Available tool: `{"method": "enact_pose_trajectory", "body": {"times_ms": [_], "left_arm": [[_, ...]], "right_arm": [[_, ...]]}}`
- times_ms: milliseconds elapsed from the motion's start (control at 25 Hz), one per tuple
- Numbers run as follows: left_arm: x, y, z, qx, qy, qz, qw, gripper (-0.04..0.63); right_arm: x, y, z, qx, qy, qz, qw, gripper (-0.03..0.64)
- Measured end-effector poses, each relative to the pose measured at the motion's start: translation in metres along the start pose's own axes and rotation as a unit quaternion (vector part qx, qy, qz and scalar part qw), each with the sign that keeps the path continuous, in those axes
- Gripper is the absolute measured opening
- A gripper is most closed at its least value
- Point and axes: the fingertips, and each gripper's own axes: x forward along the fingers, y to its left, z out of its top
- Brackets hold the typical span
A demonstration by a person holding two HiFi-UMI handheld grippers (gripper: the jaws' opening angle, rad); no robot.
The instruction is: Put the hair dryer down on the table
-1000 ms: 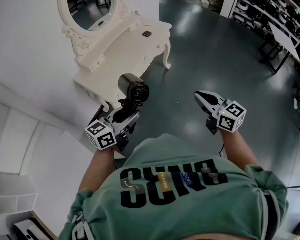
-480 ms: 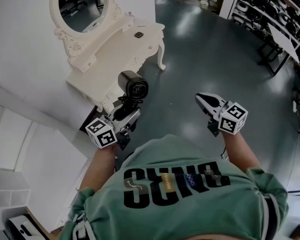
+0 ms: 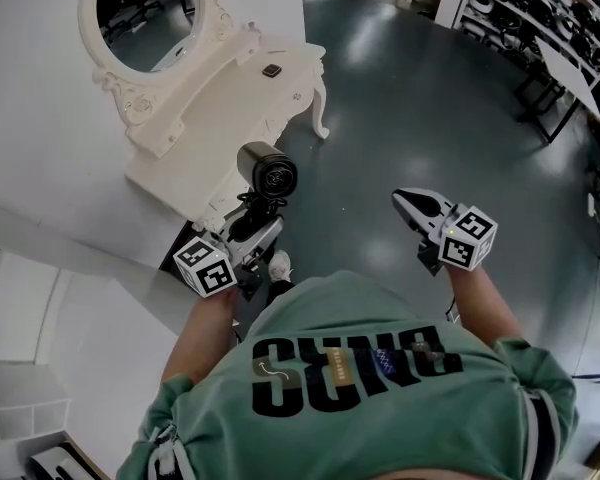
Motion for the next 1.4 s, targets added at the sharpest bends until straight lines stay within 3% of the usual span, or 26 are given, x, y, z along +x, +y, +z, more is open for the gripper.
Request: {"method": "enact_pose_trajectory", "body": {"times_ms": [240, 560, 840, 1200, 1400], "left_arm": [[0.013, 0.084, 0.036, 0.002, 0.001, -0.029, 0.9996, 0.176], [0.029, 0.223, 0.121, 0.034, 0.038, -0.067, 0.9965, 0.176], [0.033, 0.319, 0.166, 0.025, 0.054, -0.085, 0.9946, 0.176], [0.047, 0.399, 0.189, 0.012, 0.056, -0.062, 0.9964, 0.175], [0.070, 0.433, 0.194, 0.011, 0.049, -0.022, 0.9985, 0.176]], "right_arm": [[0.078, -0.035, 0.015, 0.000, 0.004, -0.023, 1.000, -0.006], [0.232, -0.081, 0.065, 0.006, -0.009, -0.046, 0.999, -0.006], [0.343, -0.117, 0.093, 0.007, 0.005, -0.055, 0.998, -0.005], [0.432, -0.167, 0.101, 0.013, 0.038, -0.029, 0.999, -0.006], [0.463, -0.210, 0.105, 0.016, 0.049, 0.009, 0.999, -0.006]]}}
